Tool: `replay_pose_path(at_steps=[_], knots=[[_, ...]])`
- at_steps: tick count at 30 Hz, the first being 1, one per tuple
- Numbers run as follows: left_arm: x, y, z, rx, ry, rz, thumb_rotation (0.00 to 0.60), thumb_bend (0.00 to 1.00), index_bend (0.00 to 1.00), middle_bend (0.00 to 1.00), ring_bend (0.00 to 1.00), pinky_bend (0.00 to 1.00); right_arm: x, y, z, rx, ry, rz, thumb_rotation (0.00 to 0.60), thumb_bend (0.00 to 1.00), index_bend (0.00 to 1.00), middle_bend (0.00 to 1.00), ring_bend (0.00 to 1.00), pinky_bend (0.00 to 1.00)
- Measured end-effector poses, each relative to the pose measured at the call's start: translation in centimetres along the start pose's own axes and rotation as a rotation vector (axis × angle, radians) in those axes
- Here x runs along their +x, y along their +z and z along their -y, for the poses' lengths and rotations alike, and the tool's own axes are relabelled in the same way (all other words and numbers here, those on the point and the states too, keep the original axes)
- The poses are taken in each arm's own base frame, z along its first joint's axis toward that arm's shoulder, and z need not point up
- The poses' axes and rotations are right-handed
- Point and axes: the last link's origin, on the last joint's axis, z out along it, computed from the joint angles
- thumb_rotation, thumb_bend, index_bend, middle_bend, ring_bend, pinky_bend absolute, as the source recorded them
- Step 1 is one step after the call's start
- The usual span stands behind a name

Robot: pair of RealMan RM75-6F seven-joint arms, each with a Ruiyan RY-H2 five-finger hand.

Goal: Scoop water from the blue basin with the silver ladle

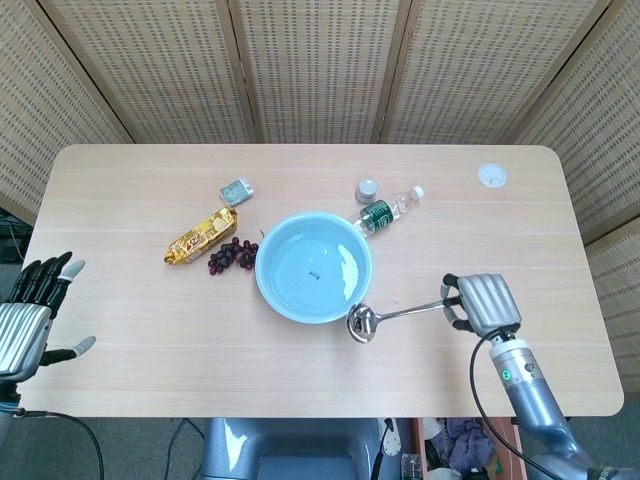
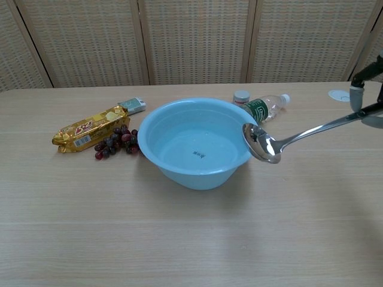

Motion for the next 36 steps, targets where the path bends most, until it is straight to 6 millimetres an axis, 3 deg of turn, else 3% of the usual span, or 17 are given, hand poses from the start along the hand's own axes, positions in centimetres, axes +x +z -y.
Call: replay_pose_path(at_steps=[9, 17, 20, 26, 36], knots=[[-0.2, 0.5, 0.0, 0.0, 0.0, 0.021, 0.6, 0.0, 0.0, 0.0, 0.0, 0.0, 3.3, 6.2, 3.2, -0.073, -0.156, 0.025, 0.6, 0.72, 0.77, 1.0, 0.99, 1.0], [-0.4, 0.9, -0.2, -0.017, 0.001, 0.043, 0.6, 0.0, 0.0, 0.0, 0.0, 0.0, 4.4, 12.1, 11.0, -0.112, -0.304, 0.036, 0.6, 0.73, 0.77, 1.0, 0.99, 1.0], [-0.5, 1.0, -0.2, -0.015, -0.001, 0.05, 0.6, 0.0, 0.0, 0.0, 0.0, 0.0, 4.3, 13.4, 13.0, -0.126, -0.343, 0.02, 0.6, 0.73, 0.77, 1.0, 0.99, 1.0], [-0.5, 1.2, 0.0, -0.013, -0.014, 0.06, 0.6, 0.0, 0.0, 0.0, 0.0, 0.0, 3.2, 15.0, 14.3, -0.168, -0.418, -0.006, 0.6, 0.73, 0.77, 1.0, 0.99, 1.0], [-0.6, 1.6, 0.1, -0.009, -0.016, 0.075, 0.6, 0.0, 0.0, 0.0, 0.0, 0.0, 1.5, 16.4, 14.7, -0.188, -0.55, -0.082, 0.6, 0.73, 0.77, 1.0, 0.99, 1.0]])
